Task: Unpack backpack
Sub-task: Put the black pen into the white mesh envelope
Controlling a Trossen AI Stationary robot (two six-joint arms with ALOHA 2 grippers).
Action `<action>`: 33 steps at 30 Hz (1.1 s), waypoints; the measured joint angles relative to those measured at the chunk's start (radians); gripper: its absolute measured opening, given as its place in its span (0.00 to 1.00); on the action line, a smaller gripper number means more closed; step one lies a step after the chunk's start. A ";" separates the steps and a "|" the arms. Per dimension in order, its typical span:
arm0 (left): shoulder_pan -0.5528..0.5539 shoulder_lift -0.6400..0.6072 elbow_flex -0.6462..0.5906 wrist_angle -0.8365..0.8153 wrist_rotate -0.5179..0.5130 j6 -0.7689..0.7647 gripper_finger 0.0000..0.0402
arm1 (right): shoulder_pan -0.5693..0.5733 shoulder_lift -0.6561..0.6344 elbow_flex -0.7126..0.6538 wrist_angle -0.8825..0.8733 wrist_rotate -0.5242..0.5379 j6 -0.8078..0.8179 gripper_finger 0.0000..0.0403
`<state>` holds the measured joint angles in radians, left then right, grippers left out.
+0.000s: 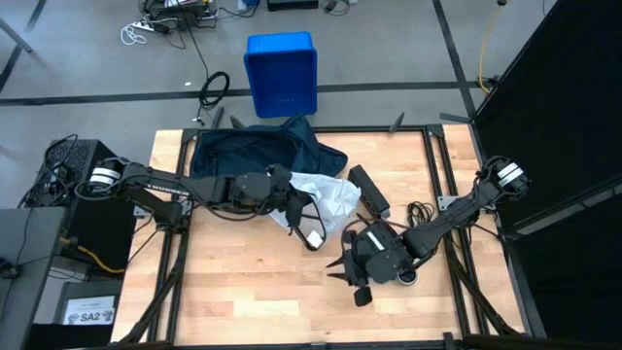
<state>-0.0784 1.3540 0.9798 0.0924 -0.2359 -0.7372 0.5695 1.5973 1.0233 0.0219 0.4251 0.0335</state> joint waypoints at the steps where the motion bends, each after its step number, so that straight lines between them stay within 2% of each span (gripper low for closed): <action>1: 0.000 0.000 0.000 0.002 0.000 0.000 0.00 | 0.004 0.015 0.000 0.000 -0.001 -0.026 0.19; 6: 0.000 0.000 0.000 0.013 0.000 0.000 0.00 | 0.018 0.121 0.068 -0.041 0.021 -0.134 0.24; 13: 0.000 0.000 0.000 0.028 0.000 0.000 0.00 | 0.033 0.229 0.287 -0.354 0.212 -0.220 0.30; 19: 0.000 0.000 0.000 0.030 0.000 0.000 0.00 | 0.021 0.293 0.376 -0.546 0.238 -0.281 0.38; 24: 0.000 0.000 0.000 0.041 0.001 0.000 0.00 | 0.031 0.349 0.404 -0.562 0.315 -0.445 0.45; 29: 0.000 0.000 0.000 0.047 0.001 0.000 0.00 | 0.045 0.383 0.406 -0.546 0.538 -0.654 0.53; 33: 0.000 0.000 0.000 0.047 0.001 0.000 0.00 | 0.014 0.383 0.407 -0.550 0.544 -0.693 0.56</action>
<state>-0.0784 1.3540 0.9794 0.1394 -0.2354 -0.7372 0.5835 1.9808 1.4300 -0.5276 0.9695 -0.6595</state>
